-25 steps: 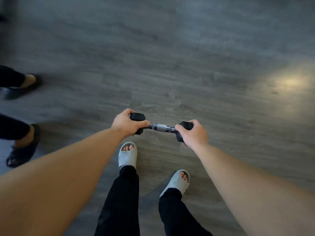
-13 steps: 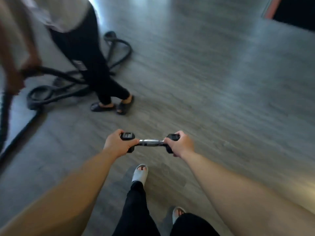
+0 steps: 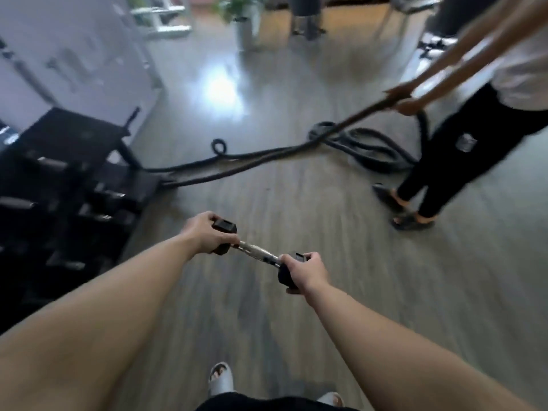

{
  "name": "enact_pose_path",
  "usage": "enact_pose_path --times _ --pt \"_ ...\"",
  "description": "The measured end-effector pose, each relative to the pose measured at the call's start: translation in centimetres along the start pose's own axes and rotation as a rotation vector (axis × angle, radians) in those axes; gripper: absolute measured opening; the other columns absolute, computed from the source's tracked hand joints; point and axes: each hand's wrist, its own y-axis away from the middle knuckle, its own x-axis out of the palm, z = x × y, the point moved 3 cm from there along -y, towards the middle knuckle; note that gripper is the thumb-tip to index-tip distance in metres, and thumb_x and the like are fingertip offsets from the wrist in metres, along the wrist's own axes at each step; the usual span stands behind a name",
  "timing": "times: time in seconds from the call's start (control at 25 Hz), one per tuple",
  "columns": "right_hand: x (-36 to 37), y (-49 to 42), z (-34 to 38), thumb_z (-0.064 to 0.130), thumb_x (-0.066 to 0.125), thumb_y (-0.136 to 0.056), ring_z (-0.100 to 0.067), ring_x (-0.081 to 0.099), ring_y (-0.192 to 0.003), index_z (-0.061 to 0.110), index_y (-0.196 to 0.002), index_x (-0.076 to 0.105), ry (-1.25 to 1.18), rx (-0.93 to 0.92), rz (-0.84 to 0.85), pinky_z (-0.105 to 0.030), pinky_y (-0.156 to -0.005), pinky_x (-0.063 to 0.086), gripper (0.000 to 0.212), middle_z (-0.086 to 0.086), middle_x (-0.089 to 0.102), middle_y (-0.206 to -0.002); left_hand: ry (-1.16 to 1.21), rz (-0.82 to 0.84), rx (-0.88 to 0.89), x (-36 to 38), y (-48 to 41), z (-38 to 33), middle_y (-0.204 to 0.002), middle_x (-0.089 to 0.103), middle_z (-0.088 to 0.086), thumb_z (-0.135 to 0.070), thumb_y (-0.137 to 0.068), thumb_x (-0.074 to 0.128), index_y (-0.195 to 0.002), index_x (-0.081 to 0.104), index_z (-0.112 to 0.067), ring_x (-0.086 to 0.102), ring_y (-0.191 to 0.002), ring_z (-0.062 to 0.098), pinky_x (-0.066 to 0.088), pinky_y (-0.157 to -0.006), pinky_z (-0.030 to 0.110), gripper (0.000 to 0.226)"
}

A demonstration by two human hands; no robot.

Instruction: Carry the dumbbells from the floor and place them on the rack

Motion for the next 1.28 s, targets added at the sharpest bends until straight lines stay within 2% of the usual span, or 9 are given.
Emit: enact_pose_path --times 0.16,0.24,0.4,0.56,0.68,0.8,0.92,1.12,1.28 --pt "14.4 4.4 0.4 0.041 0.085 -0.063 -0.017 0.074 -0.079 0.022 -0.101 0.053 0.136 -0.062 0.160 -0.038 -0.052 0.065 0.053 -0.004 0.067 -0.105 0.109 -0.138 -0.139 -10.3 3.2 13.6 -0.095 0.074 -0.008 -0.058 -0.035 0.095 -0.103 0.067 -0.030 0.073 -0.076 0.011 0.053 -0.054 0.023 0.079" --pt "22.5 7.2 -0.2 0.043 0.085 -0.061 -0.019 0.074 -0.084 0.021 -0.102 0.054 0.194 -0.065 0.232 -0.040 -0.053 0.066 0.056 -0.004 0.068 -0.107 0.169 -0.200 -0.201 -15.5 4.9 21.0 -0.095 0.074 -0.008 -0.055 -0.038 0.097 -0.103 0.068 -0.029 0.072 -0.079 0.009 0.054 -0.058 0.021 0.076" --pt "38.7 13.0 -1.9 0.042 0.085 -0.057 -0.024 0.075 -0.087 0.022 -0.098 0.054 0.276 -0.096 0.383 -0.043 -0.053 0.066 0.056 -0.006 0.069 -0.105 0.230 -0.334 -0.310 -25.7 8.5 35.3 -0.087 0.073 -0.008 -0.047 -0.046 0.101 -0.100 0.067 -0.027 0.067 -0.056 -0.001 0.043 -0.039 0.009 0.067" --pt "50.5 18.3 -2.6 0.043 0.086 -0.060 -0.021 0.072 -0.087 0.022 -0.098 0.055 0.374 -0.126 0.476 -0.040 -0.050 0.065 0.054 -0.005 0.067 -0.103 0.216 -0.412 -0.389 -33.0 12.0 45.8 -0.097 0.071 -0.004 -0.056 -0.047 0.097 -0.107 0.064 -0.025 0.071 -0.082 0.012 0.057 -0.065 0.027 0.075" --pt "58.1 21.3 -3.6 0.042 0.087 -0.061 -0.020 0.071 -0.085 0.024 -0.096 0.055 0.463 -0.144 0.560 -0.039 -0.049 0.065 0.051 -0.005 0.066 -0.102 0.256 -0.495 -0.479 -36.6 14.6 52.9 -0.102 0.066 -0.008 -0.060 -0.046 0.095 -0.113 0.064 -0.028 0.065 -0.085 0.009 0.044 -0.059 0.019 0.081" --pt "65.1 23.0 -5.6 0.042 0.087 -0.064 -0.022 0.073 -0.088 0.024 -0.100 0.055 0.548 -0.133 0.644 -0.041 -0.054 0.067 0.052 -0.007 0.067 -0.104 0.293 -0.559 -0.577 -38.8 16.5 59.4 -0.107 0.065 -0.007 -0.059 -0.048 0.095 -0.112 0.064 -0.030 0.061 -0.088 0.009 0.042 -0.064 0.020 0.077" --pt "70.7 24.2 -8.5 0.042 0.087 -0.064 -0.025 0.076 -0.089 0.022 -0.104 0.056 0.599 -0.078 0.717 -0.038 -0.055 0.066 0.055 -0.009 0.071 -0.106 0.298 -0.561 -0.655 -40.5 17.4 64.7 -0.099 0.061 -0.014 -0.055 -0.052 0.096 -0.108 0.061 -0.034 0.059 -0.081 0.001 0.041 -0.060 0.015 0.070" --pt "80.6 24.5 -10.7 0.042 0.086 -0.066 -0.017 0.076 -0.077 0.021 -0.113 0.057 0.640 -0.034 0.760 -0.032 -0.052 0.064 0.060 -0.003 0.072 -0.099 0.220 -0.568 -0.715 -45.2 15.7 71.8 -0.100 0.061 -0.013 -0.051 -0.053 0.096 -0.110 0.063 -0.032 0.057 -0.087 0.004 0.039 -0.063 0.016 0.069" --pt "88.2 24.3 -9.4 0.049 0.084 -0.069 -0.015 0.074 -0.078 0.023 -0.123 0.054 0.755 -0.075 0.775 -0.040 -0.065 0.068 0.067 0.000 0.066 -0.107 0.124 -0.558 -0.732 -49.7 12.7 75.8 -0.107 0.060 -0.006 -0.054 -0.055 0.095 -0.113 0.064 -0.029 0.059 -0.092 0.012 0.044 -0.066 0.023 0.070"
